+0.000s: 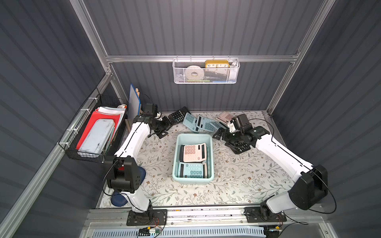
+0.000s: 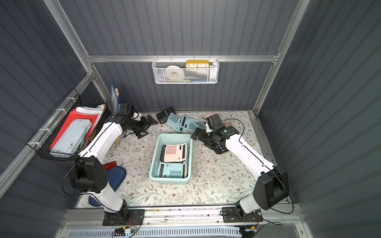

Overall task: Put the calculator in the storage box
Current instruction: Pick up the calculator at the center of the board.

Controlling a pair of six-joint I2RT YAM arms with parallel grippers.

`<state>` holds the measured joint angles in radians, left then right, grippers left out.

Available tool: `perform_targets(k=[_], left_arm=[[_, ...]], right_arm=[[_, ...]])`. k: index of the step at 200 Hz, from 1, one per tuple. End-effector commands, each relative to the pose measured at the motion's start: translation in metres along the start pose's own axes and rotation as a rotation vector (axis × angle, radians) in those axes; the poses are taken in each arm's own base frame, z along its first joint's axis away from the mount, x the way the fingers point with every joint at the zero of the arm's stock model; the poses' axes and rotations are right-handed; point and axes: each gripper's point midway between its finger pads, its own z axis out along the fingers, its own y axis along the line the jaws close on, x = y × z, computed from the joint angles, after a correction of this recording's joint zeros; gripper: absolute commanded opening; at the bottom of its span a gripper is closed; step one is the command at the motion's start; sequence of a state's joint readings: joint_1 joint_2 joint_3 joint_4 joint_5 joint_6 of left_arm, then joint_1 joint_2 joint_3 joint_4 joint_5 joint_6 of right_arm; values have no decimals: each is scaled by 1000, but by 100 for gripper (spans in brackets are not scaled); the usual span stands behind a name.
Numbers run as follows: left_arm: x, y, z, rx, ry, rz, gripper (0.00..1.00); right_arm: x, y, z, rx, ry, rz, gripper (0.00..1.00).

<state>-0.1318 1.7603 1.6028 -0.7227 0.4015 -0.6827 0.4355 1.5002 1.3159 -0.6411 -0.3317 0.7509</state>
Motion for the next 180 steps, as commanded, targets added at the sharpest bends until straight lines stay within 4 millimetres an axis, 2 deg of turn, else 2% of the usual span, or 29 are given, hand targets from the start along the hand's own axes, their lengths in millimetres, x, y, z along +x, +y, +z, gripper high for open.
perform_targets(k=[1,25,61,118,143,180], left_arm=[[-13,-13,16,80,37,12,99],[-26,-11,42,90,78,42,99],[-53,-2,74,97,73,53,98],[-75,10,123,139,113,111,81],[-82,9,137,173,120,138,75],[-92,-4,149,254,103,174,73]], right_arm=[[9,8,8,-57,75,24,99],[10,6,11,-53,95,34,99],[5,-1,1,-38,100,47,99],[-2,-15,-11,-28,107,88,99],[-1,-19,-10,-25,122,106,99],[-1,-21,-7,-24,146,125,99]])
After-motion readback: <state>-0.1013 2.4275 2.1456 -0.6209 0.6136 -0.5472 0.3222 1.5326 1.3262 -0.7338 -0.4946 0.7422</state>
